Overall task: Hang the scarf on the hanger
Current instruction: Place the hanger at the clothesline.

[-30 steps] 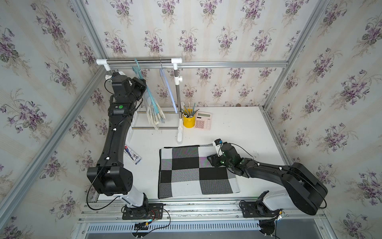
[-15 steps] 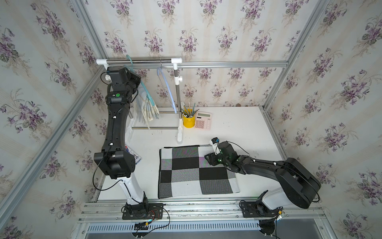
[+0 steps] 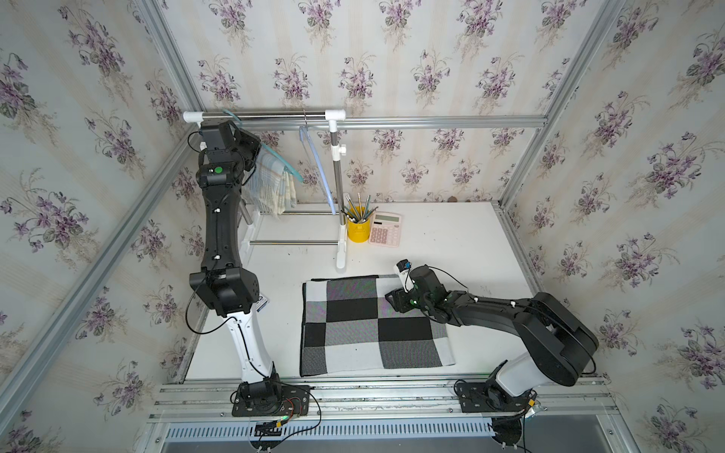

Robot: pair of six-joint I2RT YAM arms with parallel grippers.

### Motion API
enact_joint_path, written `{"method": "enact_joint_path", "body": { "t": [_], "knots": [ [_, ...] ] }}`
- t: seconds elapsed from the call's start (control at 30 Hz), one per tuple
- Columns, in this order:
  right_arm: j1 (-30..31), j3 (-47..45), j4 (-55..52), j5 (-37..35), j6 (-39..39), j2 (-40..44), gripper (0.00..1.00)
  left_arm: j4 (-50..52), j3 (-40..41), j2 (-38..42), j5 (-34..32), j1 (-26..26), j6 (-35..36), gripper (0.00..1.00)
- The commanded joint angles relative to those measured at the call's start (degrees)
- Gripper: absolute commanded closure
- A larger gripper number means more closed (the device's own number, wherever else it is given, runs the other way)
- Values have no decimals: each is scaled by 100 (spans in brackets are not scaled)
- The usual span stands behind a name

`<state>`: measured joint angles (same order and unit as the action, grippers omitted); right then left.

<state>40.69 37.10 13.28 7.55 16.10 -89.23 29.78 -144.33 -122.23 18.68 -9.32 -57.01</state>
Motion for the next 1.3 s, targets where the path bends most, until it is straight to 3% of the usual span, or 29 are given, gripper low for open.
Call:
{"method": "enact_joint_path", "body": {
  "t": [0.0, 0.23, 0.53, 0.57, 0.67, 0.8, 0.83, 1.03, 1.27],
  "knots": [
    [-8, 19, -14, 18, -30, 14, 41, -613, -34, -164, 886, -126, -229, 100],
    [-8, -110, 143, 49, 12, 158, 41, -590, 11, -402, 1427, -328, -282, 100],
    [-8, -124, 215, 119, 13, 100, 41, -667, 514, -179, 1657, -344, -67, 100],
    [-8, -136, 242, 130, 18, 107, 41, -723, 620, -114, 1737, -356, -38, 95],
    [-8, -184, 330, 157, 41, 117, 40, -1116, 1374, 296, 1991, -349, 97, 59],
    [-8, -221, 433, 176, 70, 178, 37, -1806, 2909, 1313, 2053, -364, 359, 31],
    [-8, -259, 488, 187, 88, 210, 36, -1821, 3212, 1591, 2016, -365, 468, 17],
    [-8, -482, 786, 302, 216, 374, 35, -1672, 4937, 3293, 2053, -525, 1230, 14],
    [-8, -573, 950, 405, 326, 631, 35, -615, 6228, 5207, 861, -619, 2336, 13]
  ]
}}
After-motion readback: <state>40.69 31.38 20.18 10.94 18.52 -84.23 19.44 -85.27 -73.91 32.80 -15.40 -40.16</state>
